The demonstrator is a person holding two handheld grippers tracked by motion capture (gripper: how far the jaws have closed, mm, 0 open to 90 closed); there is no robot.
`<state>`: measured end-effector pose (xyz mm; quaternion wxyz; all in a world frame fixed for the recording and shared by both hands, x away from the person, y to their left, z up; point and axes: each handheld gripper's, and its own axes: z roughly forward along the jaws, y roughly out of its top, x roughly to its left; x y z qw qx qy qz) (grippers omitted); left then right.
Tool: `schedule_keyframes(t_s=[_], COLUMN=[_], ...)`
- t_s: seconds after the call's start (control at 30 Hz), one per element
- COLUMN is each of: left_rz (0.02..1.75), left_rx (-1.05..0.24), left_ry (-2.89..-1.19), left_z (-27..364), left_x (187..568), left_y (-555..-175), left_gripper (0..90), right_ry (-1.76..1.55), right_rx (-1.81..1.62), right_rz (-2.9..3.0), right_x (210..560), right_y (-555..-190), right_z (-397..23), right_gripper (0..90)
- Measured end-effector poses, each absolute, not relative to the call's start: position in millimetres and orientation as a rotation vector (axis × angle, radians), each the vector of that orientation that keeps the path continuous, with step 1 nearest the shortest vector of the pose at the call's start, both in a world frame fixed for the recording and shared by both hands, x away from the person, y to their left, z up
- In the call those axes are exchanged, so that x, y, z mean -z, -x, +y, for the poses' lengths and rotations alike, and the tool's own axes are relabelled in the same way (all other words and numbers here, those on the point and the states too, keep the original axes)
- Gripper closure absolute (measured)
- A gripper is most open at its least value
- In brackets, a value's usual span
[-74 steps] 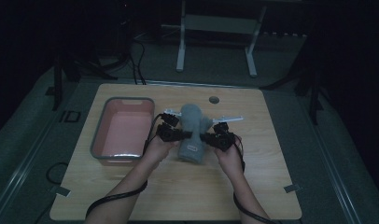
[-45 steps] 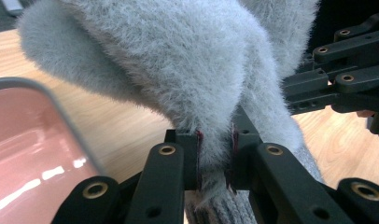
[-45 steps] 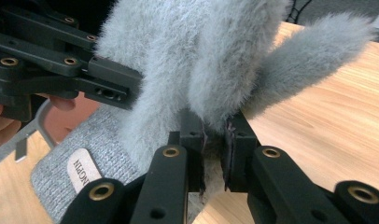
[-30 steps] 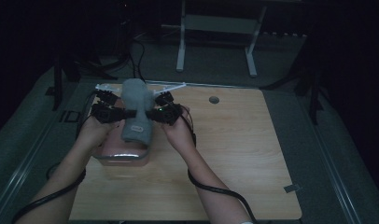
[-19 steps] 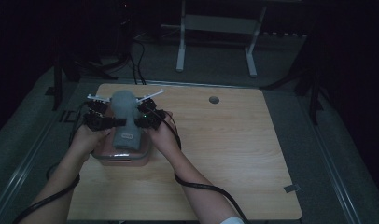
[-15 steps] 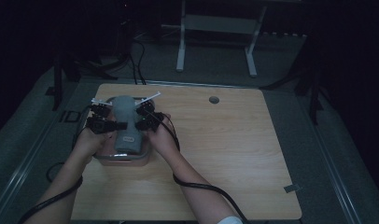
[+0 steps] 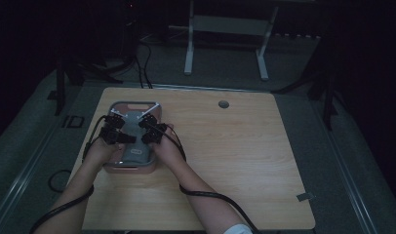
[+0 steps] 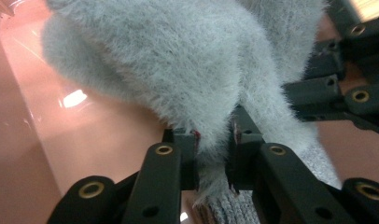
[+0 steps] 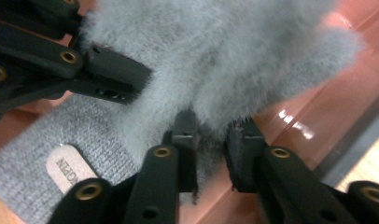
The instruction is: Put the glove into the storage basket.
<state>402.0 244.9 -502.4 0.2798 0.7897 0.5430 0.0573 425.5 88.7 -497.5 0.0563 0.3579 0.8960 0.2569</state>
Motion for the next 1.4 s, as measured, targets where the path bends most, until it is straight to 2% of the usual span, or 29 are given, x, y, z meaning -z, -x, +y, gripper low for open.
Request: schedule_keyframes(t_s=[0.17,0.33,0.4,0.53,0.67,0.77,0.8,1.0,1.07,1.4], left_rz=[1.492,1.505,1.501,1.426,1.36,1.331,1.322,1.291,1.278,1.196], left_rx=[-0.199,-0.232,-0.234,-0.226,-0.231,-0.232,-0.239,-0.248,-0.255,-0.254], left_ry=[-2.138,-2.049,-2.026,-1.941,-1.927,-1.911,-1.912,-1.888,-1.879,-1.845], left_z=[241,251,254,258,258,257,256,253,253,249], left_x=[503,494,490,478,475,476,476,478,478,477], left_y=[-404,-400,-397,-385,-373,-365,-363,-351,-347,-322], left_gripper=[68.3,60.9,52.8,44.4,36.0,31.7,28.3,24.0,18.1,17.1], right_ry=[-1.01,-0.999,-1.001,-0.958,-0.875,-0.852,-0.837,-0.795,-0.783,-0.735], right_rx=[-0.738,-0.814,-0.853,-0.97,-1.064,-1.099,-1.096,-1.114,-1.116,-1.139], right_rz=[2.721,2.696,2.703,2.691,2.736,2.743,2.737,2.736,2.739,2.753], right_x=[497,487,481,470,465,464,465,467,468,468], right_y=[-424,-426,-428,-426,-423,-418,-417,-411,-409,-396], right_z=[92,84,78,66,55,47,45,33,29,14], right_gripper=[65.1,50.7,49.1,37.3,22.3,17.6,16.7,15.7,15.0,15.2])
